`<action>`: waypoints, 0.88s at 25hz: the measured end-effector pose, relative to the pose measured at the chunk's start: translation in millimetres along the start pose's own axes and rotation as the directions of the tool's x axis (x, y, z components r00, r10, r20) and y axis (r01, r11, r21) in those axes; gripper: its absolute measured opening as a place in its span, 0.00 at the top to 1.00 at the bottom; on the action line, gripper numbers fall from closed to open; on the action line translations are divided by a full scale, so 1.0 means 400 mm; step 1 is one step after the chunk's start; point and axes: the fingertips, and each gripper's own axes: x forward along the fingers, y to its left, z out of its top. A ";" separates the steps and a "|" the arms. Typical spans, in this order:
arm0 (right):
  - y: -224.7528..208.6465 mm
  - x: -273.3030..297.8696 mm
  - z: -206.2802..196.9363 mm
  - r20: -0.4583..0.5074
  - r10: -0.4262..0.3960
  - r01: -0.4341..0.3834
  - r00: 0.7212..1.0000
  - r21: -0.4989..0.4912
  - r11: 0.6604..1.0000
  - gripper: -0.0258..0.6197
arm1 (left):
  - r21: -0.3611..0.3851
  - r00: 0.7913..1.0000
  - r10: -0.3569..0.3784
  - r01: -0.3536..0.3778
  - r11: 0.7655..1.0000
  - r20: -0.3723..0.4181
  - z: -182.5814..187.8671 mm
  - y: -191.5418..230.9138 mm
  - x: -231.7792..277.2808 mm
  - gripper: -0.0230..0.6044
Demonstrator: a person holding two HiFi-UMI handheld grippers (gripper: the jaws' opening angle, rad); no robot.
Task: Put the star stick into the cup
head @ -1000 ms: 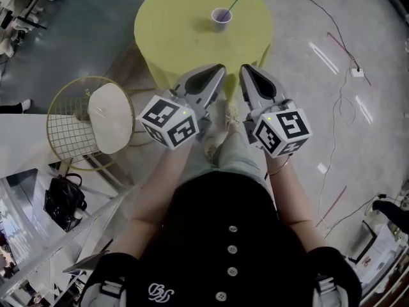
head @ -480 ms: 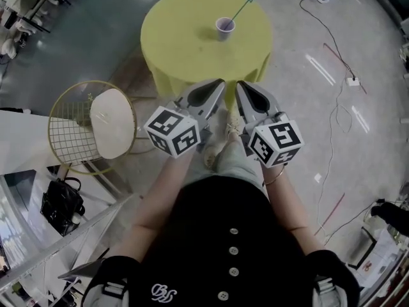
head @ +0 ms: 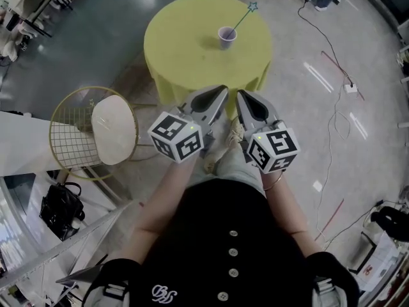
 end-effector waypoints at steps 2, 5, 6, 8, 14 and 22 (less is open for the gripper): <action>-0.005 0.002 0.002 0.002 -0.007 0.007 1.000 0.002 1.000 0.96 | 0.003 1.000 -0.008 0.008 1.000 0.002 0.002 -0.004 0.002 0.94; -0.010 0.000 0.010 0.019 -0.019 0.019 1.000 -0.007 1.000 0.96 | -0.004 1.000 -0.014 0.014 1.000 0.000 -0.004 -0.009 0.002 0.94; -0.011 -0.002 0.013 0.025 -0.024 0.024 0.999 -0.013 1.000 0.96 | -0.007 1.000 -0.017 0.017 1.000 -0.001 -0.006 -0.011 0.002 0.94; -0.012 -0.004 0.017 0.030 -0.029 0.030 0.999 -0.022 0.999 0.96 | -0.009 1.000 -0.020 0.020 1.000 -0.006 -0.011 -0.013 0.001 0.94; -0.004 -0.007 0.017 0.025 -0.030 0.030 0.999 -0.034 0.999 0.96 | -0.009 0.999 -0.020 0.020 1.000 -0.028 -0.025 -0.010 -0.003 0.94; -0.013 -0.005 0.010 -0.001 -0.025 0.025 1.000 -0.041 0.999 0.96 | -0.015 0.999 -0.032 0.031 0.999 -0.035 -0.035 -0.014 0.008 0.94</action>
